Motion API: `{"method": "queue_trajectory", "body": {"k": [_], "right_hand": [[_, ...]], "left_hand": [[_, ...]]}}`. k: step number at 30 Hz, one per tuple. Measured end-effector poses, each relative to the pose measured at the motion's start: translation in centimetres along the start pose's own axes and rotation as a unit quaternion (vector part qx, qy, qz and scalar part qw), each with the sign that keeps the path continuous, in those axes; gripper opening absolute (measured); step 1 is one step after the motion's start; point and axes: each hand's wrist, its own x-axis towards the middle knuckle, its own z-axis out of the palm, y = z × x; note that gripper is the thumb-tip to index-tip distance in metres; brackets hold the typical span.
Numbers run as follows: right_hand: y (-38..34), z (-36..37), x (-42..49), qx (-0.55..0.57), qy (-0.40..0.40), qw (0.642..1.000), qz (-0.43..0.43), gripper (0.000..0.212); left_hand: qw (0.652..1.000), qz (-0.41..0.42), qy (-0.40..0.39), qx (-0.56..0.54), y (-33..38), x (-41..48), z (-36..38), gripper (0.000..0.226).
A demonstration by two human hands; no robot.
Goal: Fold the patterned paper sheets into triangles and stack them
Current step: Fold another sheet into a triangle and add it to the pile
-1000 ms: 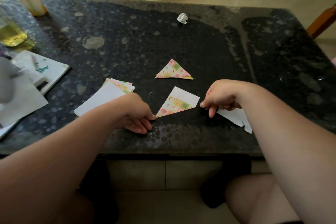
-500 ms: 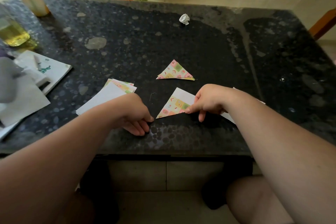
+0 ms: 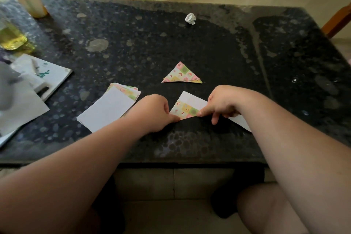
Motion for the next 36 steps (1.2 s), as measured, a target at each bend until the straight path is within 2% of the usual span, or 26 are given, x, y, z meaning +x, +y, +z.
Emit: {"method": "queue_trajectory", "body": {"k": [2,6,10,12,14,18,21,25,28,30,32,34,36], "right_hand": [[0.3,-0.3,0.1,-0.012,0.007,0.999,0.038,0.048],[1.5,-1.4,0.0,0.016,0.015,0.997,0.074,0.035],[2.0,-1.5,-0.2,0.028,0.102,0.994,0.0,0.02],[1.9,-1.1,0.2,0.076,0.16,0.983,-0.05,0.013],[1.5,-0.8,0.3,0.104,0.193,0.972,-0.08,0.014],[0.2,-0.4,-0.2,0.033,0.195,0.978,-0.07,0.042],[-0.7,0.6,0.2,0.013,0.183,0.981,-0.057,0.053],[-1.0,1.2,0.2,0.006,0.133,0.99,-0.037,0.051],[-1.0,1.2,-0.1,0.024,0.12,0.992,-0.038,0.036],[-0.9,1.4,-0.1,0.09,0.104,0.99,-0.04,0.022],[-0.7,1.6,0.0,0.22,0.064,0.973,-0.025,0.016],[-0.6,1.8,0.0,0.347,0.014,0.938,-0.005,0.011],[-0.6,2.1,-0.1,0.432,-0.024,0.902,0.002,0.012]], "left_hand": [[1.0,-0.01,-0.025,0.003,0.1,0.4,0.1,0.036],[0.998,-0.022,-0.053,-0.013,0.1,0.9,-0.2,0.035],[0.998,-0.022,-0.048,-0.025,0.1,0.9,-0.1,0.033],[0.999,-0.016,-0.042,-0.022,0.0,0.8,0.0,0.033],[0.999,-0.009,-0.036,-0.021,0.0,0.8,0.0,0.031],[1.0,0.004,-0.015,-0.014,0.1,0.7,-0.1,0.026],[1.0,0.02,-0.006,-0.005,0.4,0.8,0.1,0.022],[0.999,0.051,0.011,0.015,0.5,0.6,0.4,0.018],[0.997,0.065,0.021,0.026,0.4,0.1,0.8,0.018],[0.996,0.074,0.032,0.021,0.4,-0.3,1.2,0.024],[0.995,0.085,0.057,0.003,0.5,-1.0,1.6,0.038],[0.988,0.12,0.099,0.022,0.6,-1.4,1.9,0.047],[0.974,0.162,0.152,0.032,0.5,-1.5,2.3,0.045]]}}
